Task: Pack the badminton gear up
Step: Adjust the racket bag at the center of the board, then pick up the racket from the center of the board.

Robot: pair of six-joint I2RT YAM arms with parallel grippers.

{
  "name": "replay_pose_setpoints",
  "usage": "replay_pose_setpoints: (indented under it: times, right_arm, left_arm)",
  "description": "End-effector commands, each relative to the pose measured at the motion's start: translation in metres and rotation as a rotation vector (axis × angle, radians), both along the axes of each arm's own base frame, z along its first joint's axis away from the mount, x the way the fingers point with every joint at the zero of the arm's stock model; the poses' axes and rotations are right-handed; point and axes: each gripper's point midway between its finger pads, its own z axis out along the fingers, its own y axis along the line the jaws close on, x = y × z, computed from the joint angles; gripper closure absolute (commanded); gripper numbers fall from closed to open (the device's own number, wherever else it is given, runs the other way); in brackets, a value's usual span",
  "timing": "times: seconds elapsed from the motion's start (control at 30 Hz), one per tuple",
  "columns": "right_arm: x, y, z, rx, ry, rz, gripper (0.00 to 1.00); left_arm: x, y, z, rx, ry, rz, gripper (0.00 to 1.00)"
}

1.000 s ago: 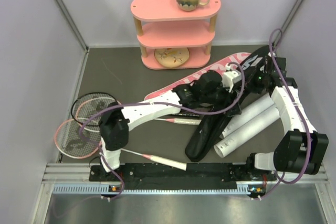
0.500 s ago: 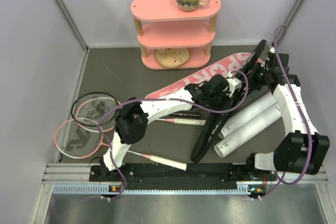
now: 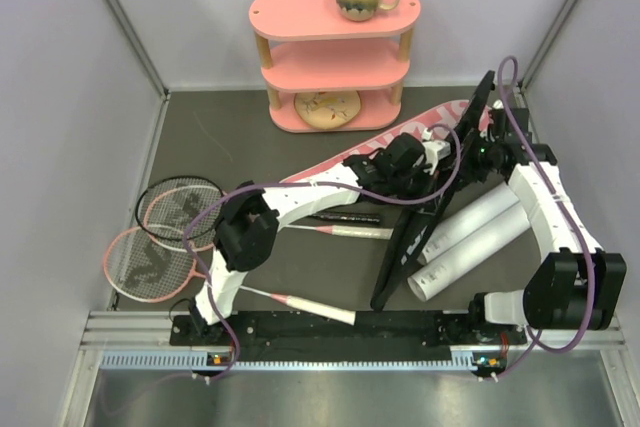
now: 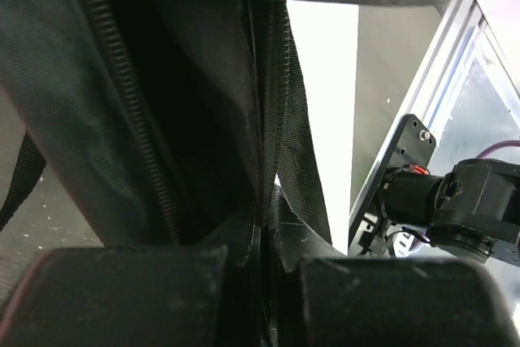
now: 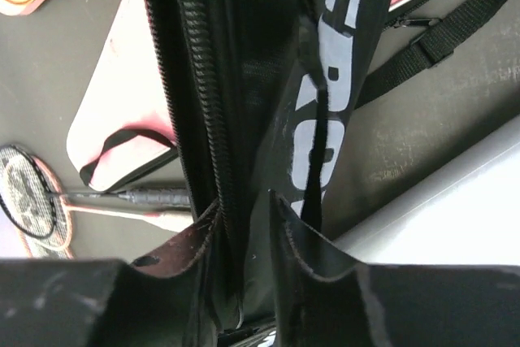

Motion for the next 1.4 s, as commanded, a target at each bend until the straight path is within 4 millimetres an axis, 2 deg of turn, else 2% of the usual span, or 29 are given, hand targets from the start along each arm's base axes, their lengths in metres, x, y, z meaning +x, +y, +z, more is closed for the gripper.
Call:
replay_pose_setpoints:
  times: [0.0,0.03,0.07,0.1,0.13,0.17,0.2,0.23,0.27,0.3,0.33,0.37,0.4,0.43,0.5,0.53,0.57,0.6,0.67,0.73,0.77,0.8,0.87,0.9,0.93,0.97,1.07,1.2,1.37]
  right_arm:
    - [-0.004,-0.003,-0.003,-0.022,0.005,-0.029,0.78]
    - [0.0,0.009,-0.003,-0.023,-0.017,0.01,0.88]
    - [0.005,0.01,-0.001,-0.045,-0.038,0.029,0.98]
    - [0.01,0.007,0.002,-0.094,-0.05,0.033,1.0]
    - [0.006,-0.01,-0.002,-0.248,-0.015,-0.006,1.0]
    - [0.015,-0.021,0.013,-0.341,-0.052,0.001,1.0]
    - [0.016,-0.026,0.018,-0.379,-0.055,0.002,1.0]
    - [0.017,-0.03,0.022,-0.411,-0.055,0.01,1.0]
    - [0.02,-0.03,0.026,-0.431,-0.059,0.043,1.0]
    - [0.021,-0.027,0.026,-0.429,-0.063,0.064,1.0]
    - [0.021,-0.023,0.023,-0.417,-0.057,0.082,1.0]
    - [0.023,-0.02,0.019,-0.412,-0.048,0.093,1.0]
    - [0.025,-0.017,0.017,-0.411,-0.047,0.098,1.0]
    - [0.027,-0.015,0.015,-0.413,-0.047,0.106,1.0]
    - [0.034,-0.008,0.012,-0.432,-0.048,0.124,1.0]
    - [0.037,-0.006,0.012,-0.428,-0.051,0.129,1.0]
    - [0.04,-0.001,0.014,-0.415,-0.06,0.138,1.0]
    - [0.044,0.007,0.014,-0.382,-0.071,0.159,1.0]
    - [0.048,0.015,0.017,-0.353,-0.087,0.172,1.0]
    - [0.049,0.02,0.018,-0.334,-0.093,0.189,1.0]
    - [0.049,0.021,0.017,-0.332,-0.092,0.191,1.0]
    - [0.048,0.02,0.017,-0.331,-0.092,0.193,1.0]
    - [0.046,0.021,0.013,-0.328,-0.09,0.201,1.0]
    - [0.045,0.023,0.013,-0.322,-0.094,0.205,1.0]
    - [0.045,0.023,0.012,-0.319,-0.097,0.207,1.0]
    - [0.042,0.023,0.007,-0.315,-0.086,0.209,1.0]
    - [0.038,0.023,0.004,-0.319,-0.081,0.22,1.0]
    - [0.036,0.022,0.005,-0.322,-0.09,0.22,1.0]
    - [0.036,0.024,0.007,-0.313,-0.098,0.224,1.0]
  left_arm:
    - [0.0,-0.007,0.068,-0.181,-0.034,-0.016,1.0]
    - [-0.001,-0.009,0.074,-0.207,-0.028,-0.019,1.0]
    - [-0.008,-0.01,0.078,-0.229,0.002,-0.053,1.0]
    - [-0.006,-0.007,0.078,-0.243,0.036,-0.051,0.92]
    - [-0.007,-0.001,0.089,-0.274,0.11,-0.031,0.71]
    - [-0.012,0.012,0.074,-0.26,0.178,-0.028,0.67]
    - [-0.002,0.029,0.071,-0.271,0.195,0.014,0.62]
    - [-0.005,0.048,0.099,-0.332,0.188,0.043,0.59]
    - [-0.006,0.069,0.075,-0.333,0.202,0.081,0.55]
    - [0.011,0.095,0.075,-0.344,0.189,0.163,0.52]
    - [0.009,0.119,0.101,-0.393,0.165,0.212,0.48]
    - [0.006,0.145,0.071,-0.339,0.212,0.284,0.47]
    - [0.028,0.176,0.063,-0.318,0.206,0.431,0.47]
    - [0.026,0.2,0.075,-0.334,0.225,0.526,0.47]
    - [0.034,0.251,0.042,-0.24,0.297,0.756,0.44]
    - [0.037,0.271,0.049,-0.248,0.264,0.84,0.4]
    - [0.036,0.287,0.041,-0.226,0.275,0.898,0.32]
    - [0.038,0.307,0.042,-0.23,0.285,0.974,0.02]
    - [0.042,0.331,0.031,-0.214,0.299,1.079,0.02]
    - [0.044,0.372,0.006,-0.121,0.367,1.287,0.02]
    - [0.047,0.383,0.004,-0.092,0.377,1.34,0.02]
    - [0.05,0.401,-0.012,-0.033,0.41,1.406,0.02]
    - [0.049,0.419,-0.03,0.023,0.492,1.472,0.05]
    - [0.054,0.434,-0.044,0.045,0.55,1.541,0.14]
    - [0.054,0.441,-0.051,0.062,0.581,1.583,0.36]
    - [0.06,0.448,-0.051,0.055,0.597,1.624,0.44]
    - [0.071,0.447,-0.055,0.087,0.656,1.645,0.42]
    - [0.067,0.448,-0.085,0.136,0.773,1.726,0.42]
    - [0.062,0.452,-0.109,0.146,0.809,1.79,0.43]
